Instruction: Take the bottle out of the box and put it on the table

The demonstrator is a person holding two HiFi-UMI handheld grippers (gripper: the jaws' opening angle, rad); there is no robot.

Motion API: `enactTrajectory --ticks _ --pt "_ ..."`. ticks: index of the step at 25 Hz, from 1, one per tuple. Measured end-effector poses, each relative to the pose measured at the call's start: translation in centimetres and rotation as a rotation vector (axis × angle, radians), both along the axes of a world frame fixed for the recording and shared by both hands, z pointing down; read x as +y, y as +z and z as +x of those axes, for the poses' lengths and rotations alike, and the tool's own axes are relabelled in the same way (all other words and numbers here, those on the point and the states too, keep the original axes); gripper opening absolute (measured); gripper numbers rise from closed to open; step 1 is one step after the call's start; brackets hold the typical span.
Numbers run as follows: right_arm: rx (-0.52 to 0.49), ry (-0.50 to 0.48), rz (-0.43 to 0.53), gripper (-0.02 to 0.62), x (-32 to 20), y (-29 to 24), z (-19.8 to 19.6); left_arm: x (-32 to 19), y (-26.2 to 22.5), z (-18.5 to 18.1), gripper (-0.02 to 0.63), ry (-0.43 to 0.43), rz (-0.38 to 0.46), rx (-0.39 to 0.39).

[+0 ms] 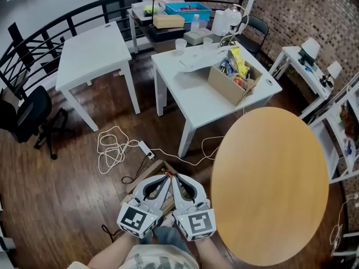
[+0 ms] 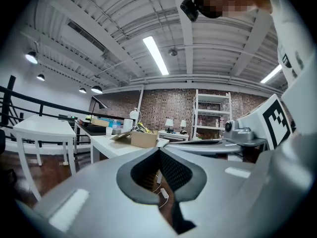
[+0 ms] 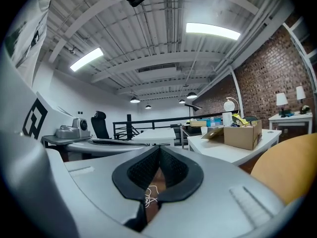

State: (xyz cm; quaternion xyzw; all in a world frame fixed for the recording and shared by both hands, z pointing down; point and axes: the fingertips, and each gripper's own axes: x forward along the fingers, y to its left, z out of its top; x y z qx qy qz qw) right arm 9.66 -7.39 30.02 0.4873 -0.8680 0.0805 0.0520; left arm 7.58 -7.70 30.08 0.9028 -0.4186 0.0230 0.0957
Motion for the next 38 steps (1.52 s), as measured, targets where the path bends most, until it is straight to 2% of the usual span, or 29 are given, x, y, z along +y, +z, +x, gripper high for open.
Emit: enactTrajectory --ticks 4,10,18,23,26,34,38 --pt "0.008 0.013 -0.023 0.0 -1.0 0.8 -0.6 -1.0 1.4 -0.4 -0.005 0.034 0.019 0.017" --pt "0.036 0.011 -0.065 0.0 -3.3 3.8 -1.6 -3.4 4.8 -2.2 -0.005 0.013 -0.036 0.015" --pt "0.069 0.029 -0.157 0.0 -6.2 11.7 -1.9 -6.2 12.1 -5.5 -0.005 -0.078 -0.126 0.043" --pt "0.117 0.017 -0.244 0.0 -6.8 18.5 -3.6 -6.4 19.1 -7.4 -0.005 -0.129 -0.231 0.044" --pt "0.12 -0.031 -0.298 0.0 -6.3 23.0 -5.4 -5.7 23.4 -8.2 -0.005 -0.14 -0.293 0.036" --pt "0.132 -0.123 -0.499 0.0 -3.4 35.8 -7.9 -3.3 34.6 -10.7 -0.005 -0.153 -0.482 0.088" --pt "0.157 -0.182 -0.568 0.023 -1.8 42.1 -9.2 -1.2 40.9 -12.1 -0.005 -0.16 -0.575 0.058"
